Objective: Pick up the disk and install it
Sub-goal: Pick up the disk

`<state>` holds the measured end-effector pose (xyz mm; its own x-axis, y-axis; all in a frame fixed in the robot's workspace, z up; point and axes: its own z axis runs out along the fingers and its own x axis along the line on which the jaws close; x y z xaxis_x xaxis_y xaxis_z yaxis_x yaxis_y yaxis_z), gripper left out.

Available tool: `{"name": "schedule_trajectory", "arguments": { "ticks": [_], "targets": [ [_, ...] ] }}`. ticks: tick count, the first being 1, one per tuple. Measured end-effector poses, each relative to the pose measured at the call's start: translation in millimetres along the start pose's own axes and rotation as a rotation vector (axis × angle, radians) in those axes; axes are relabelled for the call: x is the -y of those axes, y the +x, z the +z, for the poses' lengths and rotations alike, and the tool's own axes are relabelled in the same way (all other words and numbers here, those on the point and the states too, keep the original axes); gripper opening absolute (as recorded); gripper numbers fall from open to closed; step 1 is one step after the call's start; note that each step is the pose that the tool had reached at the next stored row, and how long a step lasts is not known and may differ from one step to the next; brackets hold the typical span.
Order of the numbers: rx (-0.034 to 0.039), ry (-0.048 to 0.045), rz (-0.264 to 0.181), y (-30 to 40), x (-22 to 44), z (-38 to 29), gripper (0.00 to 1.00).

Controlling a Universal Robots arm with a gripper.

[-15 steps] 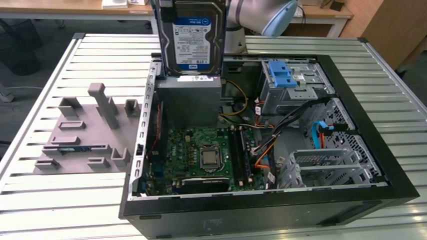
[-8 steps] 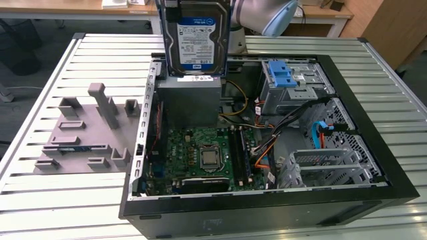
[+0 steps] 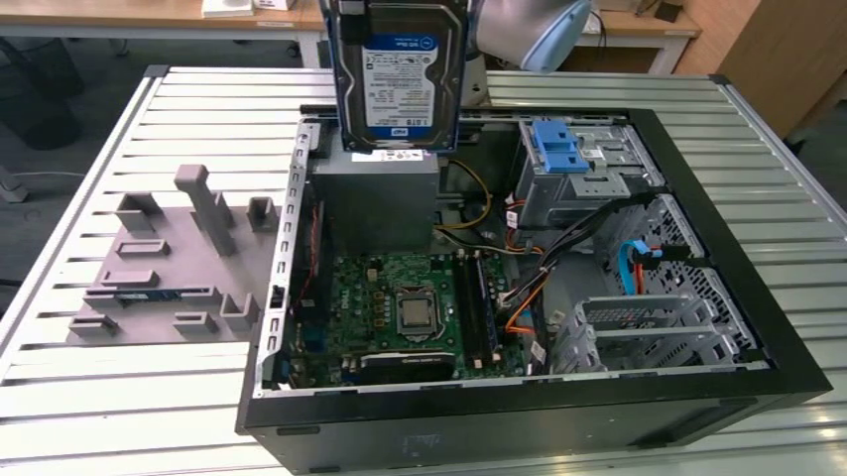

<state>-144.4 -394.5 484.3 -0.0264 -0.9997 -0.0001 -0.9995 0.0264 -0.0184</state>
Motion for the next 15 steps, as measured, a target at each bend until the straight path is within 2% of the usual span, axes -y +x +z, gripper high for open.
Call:
{"name": "schedule_trajectory", "arguments": {
  "ticks": [15],
  "targets": [
    [0.0001,0.0001,0.0,-0.5,21.1,0.4,0.36]
  ]
}}
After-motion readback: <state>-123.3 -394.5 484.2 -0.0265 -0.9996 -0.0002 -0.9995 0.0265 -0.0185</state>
